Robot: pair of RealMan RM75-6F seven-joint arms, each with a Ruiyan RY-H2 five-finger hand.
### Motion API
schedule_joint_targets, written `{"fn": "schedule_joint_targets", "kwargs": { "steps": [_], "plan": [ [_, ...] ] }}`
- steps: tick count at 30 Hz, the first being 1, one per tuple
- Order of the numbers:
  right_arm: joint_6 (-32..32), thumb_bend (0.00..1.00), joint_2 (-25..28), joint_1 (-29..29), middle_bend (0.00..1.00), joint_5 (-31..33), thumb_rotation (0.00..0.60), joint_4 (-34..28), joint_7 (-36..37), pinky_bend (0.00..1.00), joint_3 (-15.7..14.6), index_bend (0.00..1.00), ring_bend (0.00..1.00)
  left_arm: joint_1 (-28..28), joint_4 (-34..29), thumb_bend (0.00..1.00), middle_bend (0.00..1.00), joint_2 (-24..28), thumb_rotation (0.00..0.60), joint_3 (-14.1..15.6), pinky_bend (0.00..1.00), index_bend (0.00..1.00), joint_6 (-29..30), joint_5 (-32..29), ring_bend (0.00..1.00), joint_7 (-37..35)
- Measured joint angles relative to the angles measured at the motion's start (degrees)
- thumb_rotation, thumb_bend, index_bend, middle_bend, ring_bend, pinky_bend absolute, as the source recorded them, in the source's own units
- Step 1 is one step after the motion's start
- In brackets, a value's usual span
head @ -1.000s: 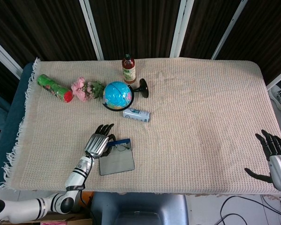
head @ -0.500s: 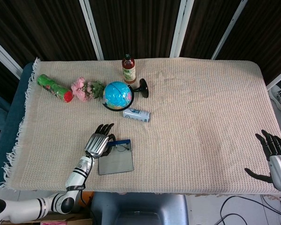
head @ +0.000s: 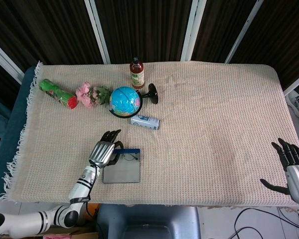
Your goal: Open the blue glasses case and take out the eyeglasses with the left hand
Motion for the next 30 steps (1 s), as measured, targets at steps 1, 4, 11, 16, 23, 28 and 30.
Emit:
{"fn": "schedule_joint_targets", "kwargs": {
  "steps": [1,4,11,16,23,28,30],
  "plan": [
    [0.05,0.22,-0.01,-0.02,0.0,-0.02,0.6,0.01,0.01,0.0,0.0,0.0,0.0,0.15,0.1,0.46,0.0,-0.07,0.6,-0.05,0.0,0.48,0.26,0.37,0.0,-0.75],
    [0.16,0.22,-0.03,-0.06,0.0,-0.09,0.6,0.01,0.0,0.0,0.0,0.0,0.0,0.69,0.59,0.47,0.0,-0.38,0.6,-0.22,0.0,0.48,1.17,1.67,0.0,-3.44],
    [0.31,0.22,-0.12,-0.14,0.0,-0.11,0.6,-0.01,-0.24,0.0,-0.01,0.0,0.0,1.96,2.04,0.47,0.0,-1.12,0.6,-0.58,0.0,0.48,2.76,3.96,0.0,-8.82],
    [0.38,0.22,-0.16,-0.17,0.0,-0.15,0.6,-0.05,-0.36,0.0,0.0,0.0,0.0,2.51,3.32,0.48,0.0,-1.82,0.6,-0.88,0.0,0.48,3.7,5.19,0.0,-11.53],
    [0.42,0.22,-0.12,-0.2,0.0,-0.06,0.6,-0.07,-0.25,0.0,0.05,0.0,0.0,3.06,5.01,0.48,0.0,-2.87,0.6,-1.61,0.0,0.48,5.99,7.24,0.0,-13.92],
    [0.66,0.22,-0.05,-0.33,0.0,-0.08,0.6,-0.07,-0.05,0.0,0.07,0.0,0.0,3.3,6.76,0.48,0.0,-3.74,0.6,-2.2,0.0,0.48,8.14,8.95,0.0,-15.54],
    [0.62,0.22,-0.05,-0.33,0.0,-0.04,0.6,-0.03,-0.05,0.0,0.09,0.0,0.0,3.39,7.26,0.48,0.0,-3.94,0.6,-2.51,0.0,0.48,8.52,9.27,0.0,-16.11]
  ]
}}
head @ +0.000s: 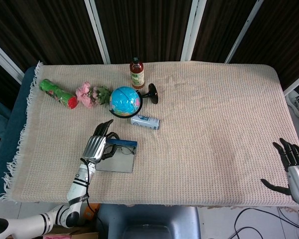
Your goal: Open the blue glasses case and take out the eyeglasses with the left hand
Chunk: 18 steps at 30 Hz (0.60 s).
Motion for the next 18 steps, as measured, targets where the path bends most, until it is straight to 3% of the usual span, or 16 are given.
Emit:
{"fn": "schedule_joint_targets", "kwargs": {
  "steps": [15,18],
  "plan": [
    [-0.17,0.22,0.01,0.04,0.0,0.03,0.6,-0.09,-0.17,0.0,-0.01,0.0,0.0,0.19,2.77,0.48,0.0,-0.85,0.6,-1.0,0.0,0.48,0.07,0.06,0.0,-2.02],
    [-0.05,0.22,0.12,-0.03,0.0,-0.05,0.6,-0.06,0.11,0.0,-0.05,0.0,0.0,-0.21,4.09,0.48,0.0,-0.79,0.6,-2.28,0.0,0.48,-0.32,-0.84,0.0,-1.94]
  ]
}}
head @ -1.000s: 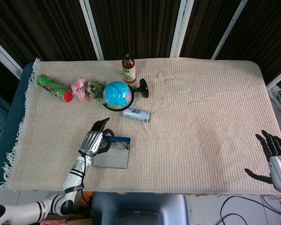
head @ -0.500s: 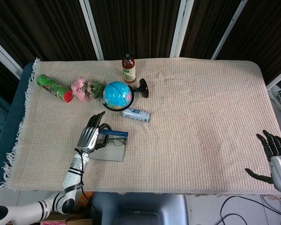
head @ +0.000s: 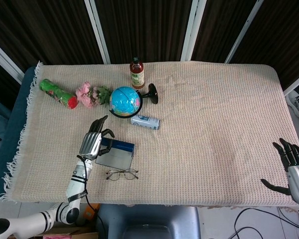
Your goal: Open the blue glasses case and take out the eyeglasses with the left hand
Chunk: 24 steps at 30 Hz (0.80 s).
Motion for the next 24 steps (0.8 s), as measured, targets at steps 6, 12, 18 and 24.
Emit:
{"fn": "schedule_joint_targets", "kwargs": {
  "steps": [6,12,18,24],
  "plan": [
    [-0.06,0.22,0.11,-0.01,0.0,0.14,0.6,0.03,0.05,0.0,0.06,0.0,0.0,-1.19,3.64,0.48,0.0,0.65,0.6,-4.0,0.0,0.48,-1.29,-3.29,0.0,-0.48],
    [-0.31,0.22,-0.13,0.08,0.0,0.35,0.6,0.0,-0.57,0.0,0.1,0.0,0.0,-2.09,7.98,0.48,0.0,0.97,0.6,-6.01,0.0,0.47,-3.46,-6.24,0.0,-1.18],
    [-0.76,0.22,-0.39,0.31,0.0,0.6,0.6,-0.16,-1.41,0.0,0.18,0.0,0.0,-1.81,8.79,0.48,0.0,1.91,0.6,-5.2,0.0,0.35,-4.3,-5.9,0.0,-2.67],
    [-0.79,0.22,-0.48,0.32,0.0,0.64,0.6,-0.07,-1.52,0.0,0.17,0.0,0.0,0.31,2.02,0.42,0.0,7.06,0.6,-2.49,0.0,0.14,-4.81,-4.44,0.0,-1.98]
  ]
}}
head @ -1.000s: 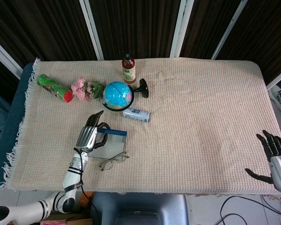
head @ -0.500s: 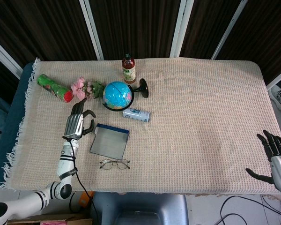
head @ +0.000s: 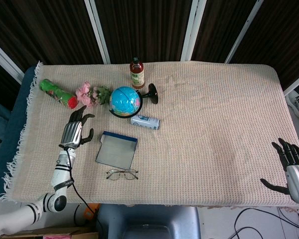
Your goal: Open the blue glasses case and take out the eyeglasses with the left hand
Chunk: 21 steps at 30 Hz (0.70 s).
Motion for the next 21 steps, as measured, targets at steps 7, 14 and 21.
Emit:
{"fn": "schedule_joint_targets", "kwargs": {
  "steps": [7,14,21],
  "plan": [
    [-0.53,0.22,-0.48,0.21,0.0,-0.3,0.6,-0.16,-1.73,0.0,-0.32,0.0,0.0,6.6,-16.21,0.4,0.0,12.24,0.6,7.5,0.0,0.01,3.35,5.21,0.0,2.8],
    [-0.93,0.22,-1.33,0.38,0.0,-1.06,0.6,-0.47,-4.09,0.0,-0.88,0.0,0.0,18.86,-26.17,0.41,0.0,22.96,0.6,20.66,0.0,0.0,17.15,18.01,0.0,4.37],
    [-1.21,0.22,-2.22,0.61,0.0,-2.09,0.6,-0.6,-5.95,0.0,-1.42,0.0,0.0,28.52,-25.44,0.4,0.0,26.0,0.6,25.86,0.0,0.0,28.19,25.33,0.0,6.63]
  ]
}}
